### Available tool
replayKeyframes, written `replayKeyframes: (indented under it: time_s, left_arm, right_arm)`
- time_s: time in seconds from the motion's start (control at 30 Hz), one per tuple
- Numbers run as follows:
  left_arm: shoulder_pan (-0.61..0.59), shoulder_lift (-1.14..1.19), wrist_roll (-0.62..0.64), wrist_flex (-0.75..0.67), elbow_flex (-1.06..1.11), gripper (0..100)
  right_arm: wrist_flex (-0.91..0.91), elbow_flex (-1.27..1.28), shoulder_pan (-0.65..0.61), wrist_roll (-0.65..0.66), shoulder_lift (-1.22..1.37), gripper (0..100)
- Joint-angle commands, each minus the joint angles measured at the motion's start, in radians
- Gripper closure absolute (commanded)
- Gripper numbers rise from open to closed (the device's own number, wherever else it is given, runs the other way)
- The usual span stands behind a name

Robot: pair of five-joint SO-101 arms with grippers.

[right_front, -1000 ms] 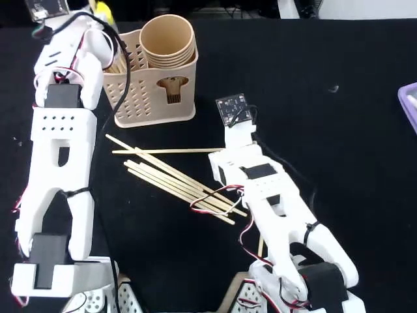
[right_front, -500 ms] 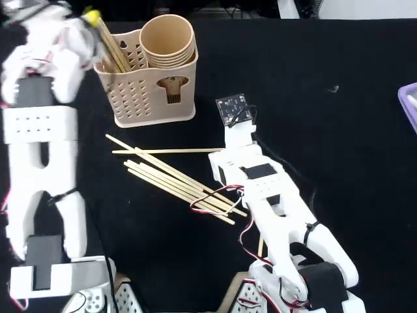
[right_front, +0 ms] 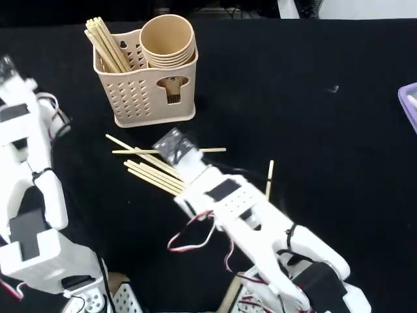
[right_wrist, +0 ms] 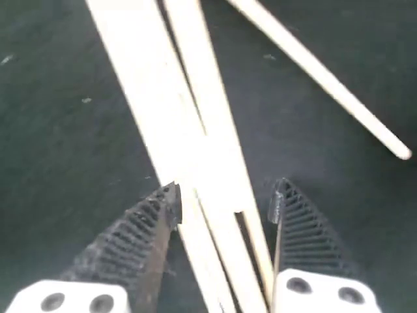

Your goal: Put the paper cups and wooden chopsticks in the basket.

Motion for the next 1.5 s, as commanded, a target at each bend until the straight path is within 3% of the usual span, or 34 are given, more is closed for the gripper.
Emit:
replayKeyframes:
  time_s: [0.0,0.17,0.4,0.6,0.83,1.23,1.47]
  left_arm:
    - [-0.005,0.008,0.094,-0.094,0.059,85]
    - [-0.015,0.057,0.241,-0.209,0.170,85]
    - [0.004,0.118,0.305,-0.238,0.193,85]
    - [0.013,0.124,0.305,-0.238,0.194,85]
    - [0.015,0.124,0.305,-0.238,0.193,85]
    - [0.016,0.126,0.305,-0.244,0.189,85]
    - [0.016,0.127,0.305,-0.244,0.189,85]
  right_arm:
    - [0.006,0.004,-0.066,0.048,-0.033,76.5]
    - [0.005,0.008,-0.123,0.071,-0.031,76.5]
    - [-0.049,-0.004,-0.126,0.137,0.081,76.5]
    - [0.034,-0.105,-0.126,0.146,0.185,78.5]
    - [0.018,-0.065,-0.120,0.147,0.079,99.0]
    - [0.017,0.119,-0.112,0.146,-0.275,98.2]
    - [0.018,0.119,-0.112,0.153,-0.237,95.6]
